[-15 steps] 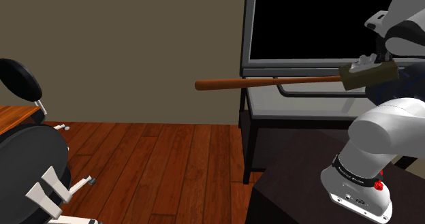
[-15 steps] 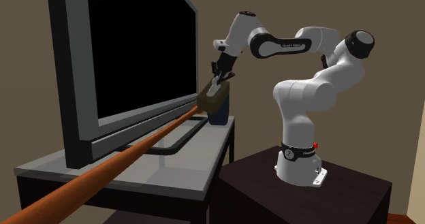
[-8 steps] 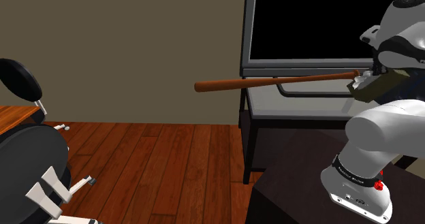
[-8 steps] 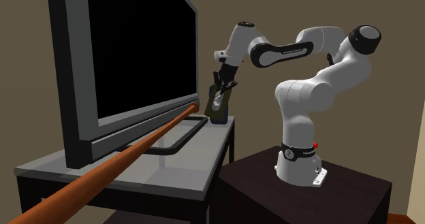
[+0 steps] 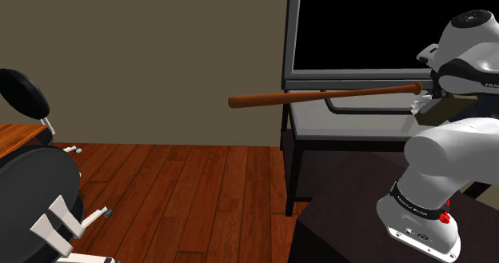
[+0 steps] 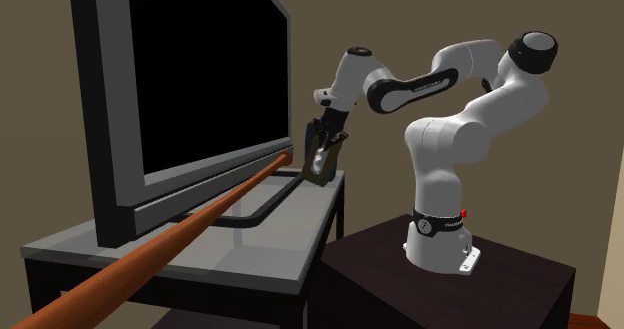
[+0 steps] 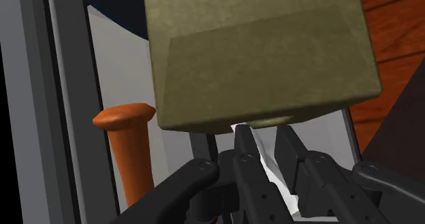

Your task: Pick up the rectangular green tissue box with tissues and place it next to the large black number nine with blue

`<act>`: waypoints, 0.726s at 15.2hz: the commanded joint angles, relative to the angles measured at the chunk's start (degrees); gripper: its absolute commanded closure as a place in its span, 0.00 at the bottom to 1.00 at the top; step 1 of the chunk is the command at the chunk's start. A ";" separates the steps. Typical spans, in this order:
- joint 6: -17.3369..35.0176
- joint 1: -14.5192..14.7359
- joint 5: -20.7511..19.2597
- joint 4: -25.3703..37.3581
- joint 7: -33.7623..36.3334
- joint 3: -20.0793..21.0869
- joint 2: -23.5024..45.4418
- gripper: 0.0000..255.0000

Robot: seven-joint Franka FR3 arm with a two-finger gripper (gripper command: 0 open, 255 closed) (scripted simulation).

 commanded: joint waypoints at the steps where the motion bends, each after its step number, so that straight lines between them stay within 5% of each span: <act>1: 1.01 -0.78 -1.89 -1.16 0.89 -1.47 0.65 1.00; 9: 8.18 -2.56 -9.54 -4.13 5.58 -6.90 5.93 1.00; 11: 10.09 -4.18 -8.53 -4.22 5.23 -5.63 7.42 1.00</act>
